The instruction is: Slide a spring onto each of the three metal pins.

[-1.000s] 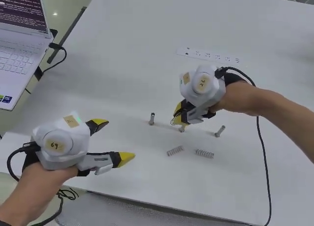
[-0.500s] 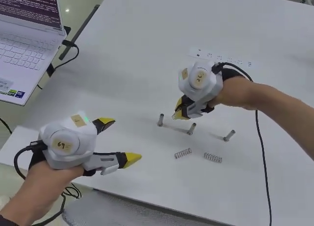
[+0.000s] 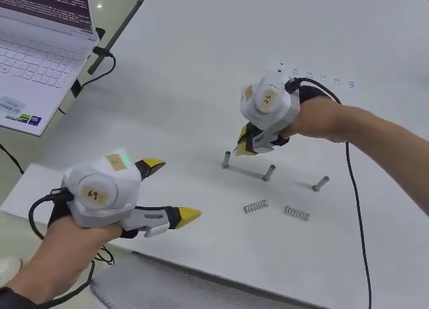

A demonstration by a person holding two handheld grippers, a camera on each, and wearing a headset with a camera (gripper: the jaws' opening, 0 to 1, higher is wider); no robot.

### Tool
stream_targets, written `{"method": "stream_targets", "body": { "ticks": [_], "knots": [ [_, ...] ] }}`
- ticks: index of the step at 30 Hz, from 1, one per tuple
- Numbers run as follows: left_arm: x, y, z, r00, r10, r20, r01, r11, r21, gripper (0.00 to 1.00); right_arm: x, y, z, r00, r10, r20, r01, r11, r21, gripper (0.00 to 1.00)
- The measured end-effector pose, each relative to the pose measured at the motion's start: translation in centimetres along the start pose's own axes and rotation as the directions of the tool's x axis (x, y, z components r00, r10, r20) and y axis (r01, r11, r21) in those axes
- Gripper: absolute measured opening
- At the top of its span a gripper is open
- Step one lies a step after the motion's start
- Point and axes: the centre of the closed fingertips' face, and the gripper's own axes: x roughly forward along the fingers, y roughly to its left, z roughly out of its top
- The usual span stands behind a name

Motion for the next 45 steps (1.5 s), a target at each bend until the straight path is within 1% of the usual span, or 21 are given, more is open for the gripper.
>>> {"method": "stream_targets", "body": {
  "ticks": [5, 11, 20, 22, 30, 37, 45],
  "knots": [
    [0.0, 0.0, -0.1, 1.0, -0.001, -0.001, 0.001, 1.0, -0.002, 0.65, 0.5, 0.0, 0.3, 1.0, 0.009, -0.003, -0.009, 1.0, -0.009, 0.09],
    [-0.2, 0.1, -0.2, 1.0, 0.004, -0.002, -0.004, 1.0, -0.008, 0.65, 0.5, 0.5, 0.7, 0.9998, 0.015, -0.009, -0.015, 1.0, -0.015, 0.09],
    [-0.4, 0.3, -0.4, 1.0, 0.009, -0.002, -0.009, 1.0, -0.02, 0.65, 0.7, 0.6, 1.0, 0.9997, 0.021, -0.015, -0.022, 1.0, -0.022, 0.09],
    [-0.4, 0.3, -0.4, 0.9999, 0.009, -0.004, -0.009, 1.0, -0.02, 0.65, 1.0, 0.3, 0.9, 0.9995, 0.025, -0.02, -0.026, 0.999, -0.026, 0.09],
    [-0.5, 0.5, -0.6, 0.9999, 0.012, -0.006, -0.013, 1.0, -0.028, 0.64, 1.3, 0.4, 1.0, 0.9991, 0.034, -0.027, -0.035, 0.999, -0.033, 0.09],
    [-0.5, 0.6, -0.9, 0.9999, 0.014, -0.007, -0.014, 0.999, -0.037, 0.64, 1.9, 0.5, 0.7, 0.9978, 0.042, -0.051, -0.044, 0.998, -0.05, 0.09],
    [-0.6, 0.7, -1.0, 0.9998, 0.017, -0.007, -0.017, 0.999, -0.043, 0.64, 2.5, 0.5, 0.8, 0.9971, 0.05, -0.058, -0.053, 0.997, -0.053, 0.09]
  ]
}}
